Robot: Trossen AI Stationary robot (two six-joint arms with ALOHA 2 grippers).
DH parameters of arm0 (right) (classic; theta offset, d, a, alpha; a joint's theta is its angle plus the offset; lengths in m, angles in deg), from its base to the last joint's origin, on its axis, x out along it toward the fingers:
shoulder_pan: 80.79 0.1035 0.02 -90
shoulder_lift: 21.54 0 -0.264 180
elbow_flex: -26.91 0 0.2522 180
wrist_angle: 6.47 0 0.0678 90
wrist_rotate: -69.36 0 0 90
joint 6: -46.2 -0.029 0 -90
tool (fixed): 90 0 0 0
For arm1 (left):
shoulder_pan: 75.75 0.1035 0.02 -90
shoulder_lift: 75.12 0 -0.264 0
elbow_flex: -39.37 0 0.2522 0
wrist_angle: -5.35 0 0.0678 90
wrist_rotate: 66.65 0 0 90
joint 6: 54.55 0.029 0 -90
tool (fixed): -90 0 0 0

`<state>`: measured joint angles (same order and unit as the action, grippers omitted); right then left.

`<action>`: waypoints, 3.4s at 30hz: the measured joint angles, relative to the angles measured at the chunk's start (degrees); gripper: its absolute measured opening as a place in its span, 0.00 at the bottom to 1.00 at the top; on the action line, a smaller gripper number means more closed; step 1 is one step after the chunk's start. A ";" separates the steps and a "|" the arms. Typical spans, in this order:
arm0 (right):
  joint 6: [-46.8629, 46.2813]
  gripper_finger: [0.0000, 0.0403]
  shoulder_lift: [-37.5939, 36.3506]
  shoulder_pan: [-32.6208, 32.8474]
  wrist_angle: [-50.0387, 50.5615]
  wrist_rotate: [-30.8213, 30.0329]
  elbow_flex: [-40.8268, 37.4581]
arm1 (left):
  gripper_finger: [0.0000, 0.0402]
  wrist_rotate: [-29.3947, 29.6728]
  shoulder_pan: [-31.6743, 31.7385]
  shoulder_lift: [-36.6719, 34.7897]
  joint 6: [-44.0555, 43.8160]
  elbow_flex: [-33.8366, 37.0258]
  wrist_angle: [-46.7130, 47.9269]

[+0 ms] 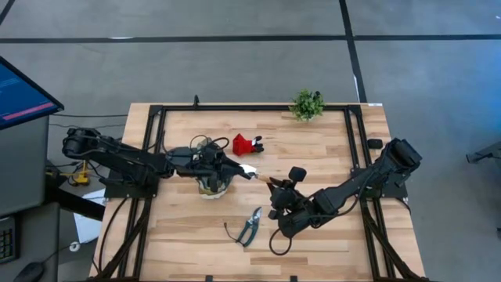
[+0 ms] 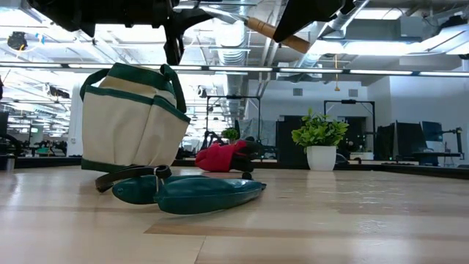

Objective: Pick & Place Garden tools in Gardening bag
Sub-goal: Put the brown trowel into the green gardening bag

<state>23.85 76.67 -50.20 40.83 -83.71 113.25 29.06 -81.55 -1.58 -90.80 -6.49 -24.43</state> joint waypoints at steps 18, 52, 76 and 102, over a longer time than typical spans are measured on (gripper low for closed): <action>0.02 0.12 0.00 0.02 0.04 -0.09 0.00 | 0.02 0.07 0.00 0.00 0.52 0.02 0.06; 1.05 0.35 -5.62 5.54 5.13 0.40 -0.04 | 0.01 -8.71 -0.02 -8.15 7.90 0.02 9.50; -34.11 0.13 -7.85 6.71 17.92 4.86 -10.90 | 0.01 4.81 -0.35 -41.20 7.73 -9.68 75.97; -33.26 0.12 -7.82 0.33 7.21 7.59 -16.61 | 0.01 9.48 -0.35 -27.97 5.33 -39.10 119.81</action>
<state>-9.41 68.85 -49.87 48.05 -76.13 96.64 38.54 -81.90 -29.55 -85.47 -45.59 95.38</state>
